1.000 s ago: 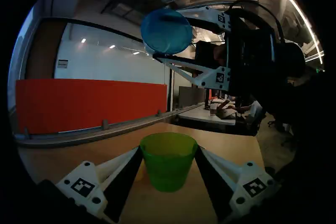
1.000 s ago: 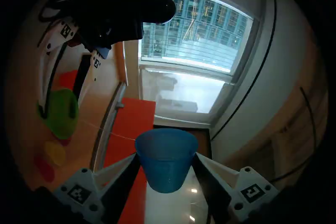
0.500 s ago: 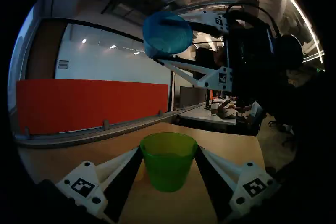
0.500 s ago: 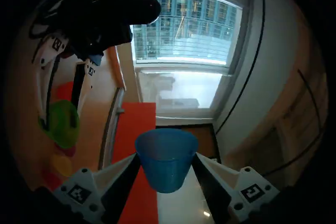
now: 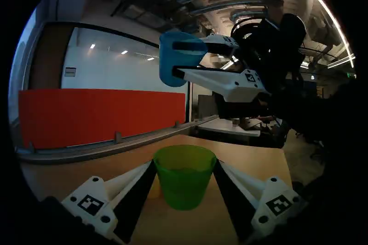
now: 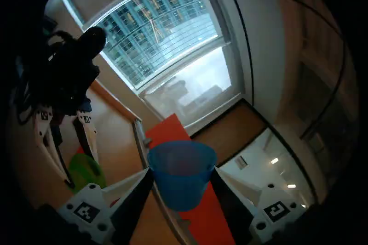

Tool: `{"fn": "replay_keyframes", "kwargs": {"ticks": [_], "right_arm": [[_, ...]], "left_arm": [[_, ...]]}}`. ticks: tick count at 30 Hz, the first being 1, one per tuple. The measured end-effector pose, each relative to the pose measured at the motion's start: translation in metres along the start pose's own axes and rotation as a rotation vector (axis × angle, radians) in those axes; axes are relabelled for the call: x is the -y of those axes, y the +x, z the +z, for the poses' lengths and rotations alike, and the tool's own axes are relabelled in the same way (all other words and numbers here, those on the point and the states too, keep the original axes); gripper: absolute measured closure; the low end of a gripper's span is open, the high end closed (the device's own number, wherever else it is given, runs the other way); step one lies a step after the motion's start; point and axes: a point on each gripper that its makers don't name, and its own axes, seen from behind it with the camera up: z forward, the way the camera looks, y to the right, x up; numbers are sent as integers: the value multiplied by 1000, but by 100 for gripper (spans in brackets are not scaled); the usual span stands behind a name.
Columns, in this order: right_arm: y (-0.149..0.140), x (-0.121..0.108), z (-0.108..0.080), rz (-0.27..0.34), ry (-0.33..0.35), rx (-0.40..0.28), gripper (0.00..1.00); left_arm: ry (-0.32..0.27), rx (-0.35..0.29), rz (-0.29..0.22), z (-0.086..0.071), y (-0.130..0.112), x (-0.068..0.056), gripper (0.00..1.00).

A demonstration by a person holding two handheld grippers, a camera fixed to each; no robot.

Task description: Pour water

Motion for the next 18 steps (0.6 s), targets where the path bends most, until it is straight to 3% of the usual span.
{"fn": "replay_keyframes", "kwargs": {"ticks": [11, 18], "right_arm": [[5, 21, -8, 459, 78, 4, 14], [10, 30, -12, 677, 148, -1, 14]], "left_arm": [[14, 0, 7, -2, 3, 5, 14], [24, -1, 10, -3, 5, 8, 14]]}}
